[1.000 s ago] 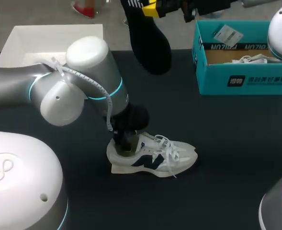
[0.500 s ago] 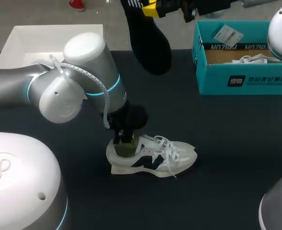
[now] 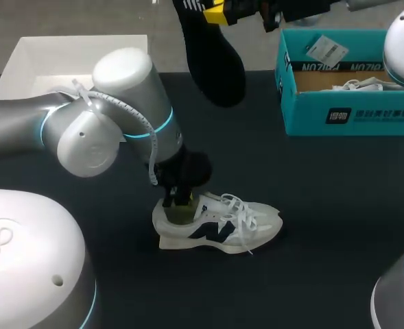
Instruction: Take the shoe out of the shoebox, open the shoe tongue, remove and reinsert the insole, then place the shoe into the shoebox
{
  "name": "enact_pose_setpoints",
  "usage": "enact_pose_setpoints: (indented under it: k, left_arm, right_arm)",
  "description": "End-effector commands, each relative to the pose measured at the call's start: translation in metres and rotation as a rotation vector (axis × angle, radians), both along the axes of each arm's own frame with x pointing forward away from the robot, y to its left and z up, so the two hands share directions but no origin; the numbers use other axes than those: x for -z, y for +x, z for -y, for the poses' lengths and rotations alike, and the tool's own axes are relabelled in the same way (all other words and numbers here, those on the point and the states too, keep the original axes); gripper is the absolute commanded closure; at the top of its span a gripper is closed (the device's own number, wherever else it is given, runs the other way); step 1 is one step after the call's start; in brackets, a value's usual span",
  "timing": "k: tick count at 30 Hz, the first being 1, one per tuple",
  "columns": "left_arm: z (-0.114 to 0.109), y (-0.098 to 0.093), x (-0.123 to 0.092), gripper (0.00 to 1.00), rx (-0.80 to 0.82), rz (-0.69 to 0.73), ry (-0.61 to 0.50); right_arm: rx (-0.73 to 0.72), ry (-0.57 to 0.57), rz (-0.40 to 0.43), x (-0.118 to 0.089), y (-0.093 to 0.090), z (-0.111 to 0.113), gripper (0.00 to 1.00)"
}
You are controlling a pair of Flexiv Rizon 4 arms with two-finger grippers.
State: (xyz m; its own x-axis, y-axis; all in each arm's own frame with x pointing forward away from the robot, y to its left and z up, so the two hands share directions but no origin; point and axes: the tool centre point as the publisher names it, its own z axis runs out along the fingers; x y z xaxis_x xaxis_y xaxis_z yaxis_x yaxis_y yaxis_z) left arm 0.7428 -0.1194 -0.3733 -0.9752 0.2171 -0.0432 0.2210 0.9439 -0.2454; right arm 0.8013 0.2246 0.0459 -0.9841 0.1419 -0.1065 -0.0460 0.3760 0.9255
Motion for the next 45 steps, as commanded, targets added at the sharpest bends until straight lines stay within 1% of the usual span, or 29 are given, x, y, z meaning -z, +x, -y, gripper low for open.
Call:
enact_pose_setpoints:
  k: [1, 4, 8, 17, 18, 21, 23, 24, 25, 26, 27, 29, 31, 34, 35, 37, 40, 41, 43, 45]
  left_arm:
    - [0.000, -0.001, 0.003, 1.00, 0.006, 0.006, -0.004]
    - [-0.001, -0.001, 0.001, 1.00, 0.024, 0.004, -0.023]
    - [-0.004, 0.001, -0.007, 1.00, 0.068, -0.005, -0.039]
    - [-0.009, 0.004, -0.021, 1.00, 0.158, -0.032, -0.043]
    - [-0.009, 0.005, -0.022, 1.00, 0.162, -0.019, -0.036]
    - [-0.008, 0.005, -0.026, 1.00, 0.218, -0.048, -0.065]
    - [-0.007, 0.003, -0.032, 1.00, 0.289, -0.091, -0.096]
    - [-0.006, 0.004, -0.033, 1.00, 0.301, -0.074, -0.091]
    - [-0.006, 0.004, -0.035, 1.00, 0.349, -0.067, -0.105]
    - [-0.006, 0.003, -0.038, 1.00, 0.388, -0.087, -0.106]
    - [-0.006, 0.003, -0.040, 1.00, 0.400, -0.048, -0.086]
    - [-0.007, 0.004, -0.046, 1.00, 0.443, -0.102, -0.117]
    - [-0.008, 0.005, -0.052, 1.00, 0.481, -0.111, -0.119]
    - [-0.010, 0.004, -0.060, 1.00, 0.573, -0.167, -0.148]
    - [-0.010, 0.003, -0.062, 1.00, 0.609, -0.155, -0.142]
    - [-0.010, -0.001, -0.065, 1.00, 0.667, -0.186, -0.149]
    - [-0.010, -0.009, -0.071, 1.00, 0.800, -0.177, -0.147]
    - [-0.011, -0.012, -0.071, 1.00, 0.851, -0.141, -0.134]
    - [-0.012, -0.019, -0.071, 1.00, 0.942, -0.137, -0.140]
    - [-0.013, -0.024, -0.068, 1.00, 1.031, -0.095, -0.123]
  right_arm:
    - [0.001, -0.001, -0.001, 0.001, 0.001, -0.002, 1.00]
    - [0.001, -0.001, -0.001, 0.001, 0.001, -0.002, 1.00]
    - [0.001, -0.001, -0.001, 0.001, 0.001, -0.002, 1.00]
    - [0.001, -0.001, -0.001, 0.001, 0.001, -0.002, 1.00]
    - [0.001, -0.001, -0.001, 0.001, 0.001, -0.002, 1.00]
    - [0.001, -0.001, -0.001, 0.001, 0.001, -0.002, 1.00]
    - [0.001, -0.001, -0.001, 0.001, 0.001, -0.002, 1.00]
    - [0.001, -0.001, -0.001, 0.001, 0.001, -0.002, 1.00]
    - [0.001, -0.001, -0.001, 0.001, 0.001, -0.002, 1.00]
    - [0.001, -0.001, -0.001, 0.001, 0.001, -0.002, 1.00]
    - [0.001, -0.001, -0.001, 0.001, 0.001, -0.002, 1.00]
    - [0.001, -0.001, -0.001, 0.001, 0.001, -0.002, 1.00]
    - [0.001, -0.001, -0.001, 0.001, 0.001, -0.002, 1.00]
    - [0.001, -0.001, -0.001, 0.001, 0.001, -0.002, 1.00]
    - [0.001, -0.001, -0.001, 0.001, 0.001, -0.002, 1.00]
    - [0.001, -0.001, -0.001, 0.001, 0.001, -0.002, 1.00]
    - [0.001, -0.001, -0.001, 0.001, 0.001, -0.002, 1.00]
    - [0.001, -0.001, -0.001, 0.001, 0.001, -0.002, 1.00]
    - [0.001, -0.001, -0.001, 0.001, 0.001, -0.002, 1.00]
    - [0.001, -0.001, -0.001, 0.001, 0.001, -0.002, 1.00]
